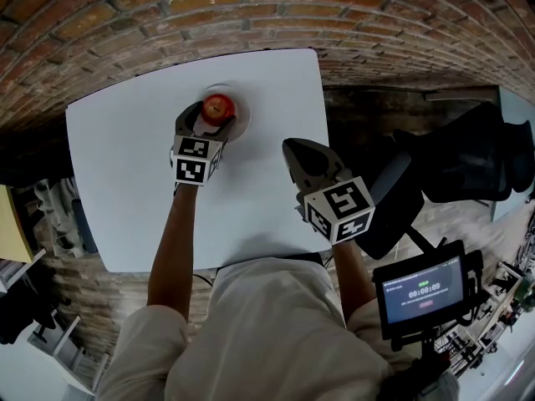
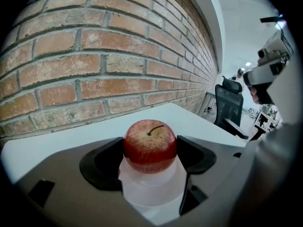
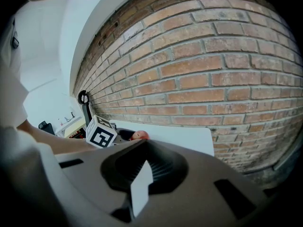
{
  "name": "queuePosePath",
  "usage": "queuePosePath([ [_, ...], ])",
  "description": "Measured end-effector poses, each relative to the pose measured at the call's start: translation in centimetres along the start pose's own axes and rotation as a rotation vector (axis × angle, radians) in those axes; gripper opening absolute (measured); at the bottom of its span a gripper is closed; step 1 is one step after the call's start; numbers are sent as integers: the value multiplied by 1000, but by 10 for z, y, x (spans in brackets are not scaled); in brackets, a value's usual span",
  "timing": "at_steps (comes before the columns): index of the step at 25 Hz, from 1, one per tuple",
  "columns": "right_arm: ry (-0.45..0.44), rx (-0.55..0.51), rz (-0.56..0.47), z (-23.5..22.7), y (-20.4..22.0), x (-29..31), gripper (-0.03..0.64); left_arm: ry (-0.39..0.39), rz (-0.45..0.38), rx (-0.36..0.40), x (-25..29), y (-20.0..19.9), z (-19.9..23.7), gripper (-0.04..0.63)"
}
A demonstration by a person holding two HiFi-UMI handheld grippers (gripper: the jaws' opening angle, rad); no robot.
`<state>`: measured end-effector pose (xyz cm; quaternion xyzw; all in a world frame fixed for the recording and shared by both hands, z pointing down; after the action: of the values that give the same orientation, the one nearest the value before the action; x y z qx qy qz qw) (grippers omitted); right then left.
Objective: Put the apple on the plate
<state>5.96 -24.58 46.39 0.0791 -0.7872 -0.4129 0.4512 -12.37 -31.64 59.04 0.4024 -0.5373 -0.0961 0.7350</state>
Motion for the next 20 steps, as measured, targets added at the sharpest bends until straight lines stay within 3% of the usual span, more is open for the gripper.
queuePosePath([
  [20, 0, 20, -11, -5, 4, -4, 3, -7, -12, -20, 4, 2, -1, 364],
])
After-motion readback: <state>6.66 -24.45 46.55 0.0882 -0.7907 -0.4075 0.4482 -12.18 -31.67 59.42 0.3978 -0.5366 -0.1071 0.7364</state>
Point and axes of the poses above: the fingertips, and each gripper's own axes: x forward along the fingers, z to its left, y out of its underside, the point moved 5 cm from there along -x, backward along the fingers, and after that the axes turned 7 degrees about z, right-handed, at the moved point
